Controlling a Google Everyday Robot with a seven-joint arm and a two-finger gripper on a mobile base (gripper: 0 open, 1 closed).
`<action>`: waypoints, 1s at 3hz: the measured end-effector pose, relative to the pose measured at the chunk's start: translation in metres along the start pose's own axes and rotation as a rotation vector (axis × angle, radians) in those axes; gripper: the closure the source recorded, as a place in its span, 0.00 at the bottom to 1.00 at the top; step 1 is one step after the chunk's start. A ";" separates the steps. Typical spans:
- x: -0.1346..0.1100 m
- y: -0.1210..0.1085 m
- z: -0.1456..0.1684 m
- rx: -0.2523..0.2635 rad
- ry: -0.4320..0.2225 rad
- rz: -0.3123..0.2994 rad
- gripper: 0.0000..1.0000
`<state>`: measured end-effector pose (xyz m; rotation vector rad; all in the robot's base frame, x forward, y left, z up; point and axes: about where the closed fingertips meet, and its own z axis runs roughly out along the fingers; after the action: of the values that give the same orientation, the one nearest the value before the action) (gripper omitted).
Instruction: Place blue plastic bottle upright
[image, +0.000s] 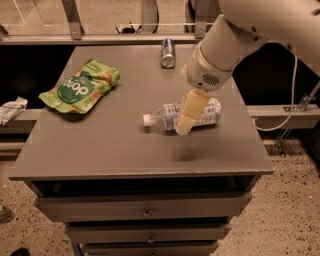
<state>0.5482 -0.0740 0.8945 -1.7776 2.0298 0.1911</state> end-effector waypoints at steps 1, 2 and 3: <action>-0.005 -0.004 0.029 -0.041 0.000 -0.007 0.00; -0.004 -0.005 0.052 -0.067 0.027 -0.013 0.00; -0.002 -0.005 0.065 -0.083 0.060 -0.011 0.19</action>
Offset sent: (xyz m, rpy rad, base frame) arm 0.0247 0.0282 -0.0702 -0.0622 0.0918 0.0397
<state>0.5679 -0.0484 0.8382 -1.8662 2.0812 0.2243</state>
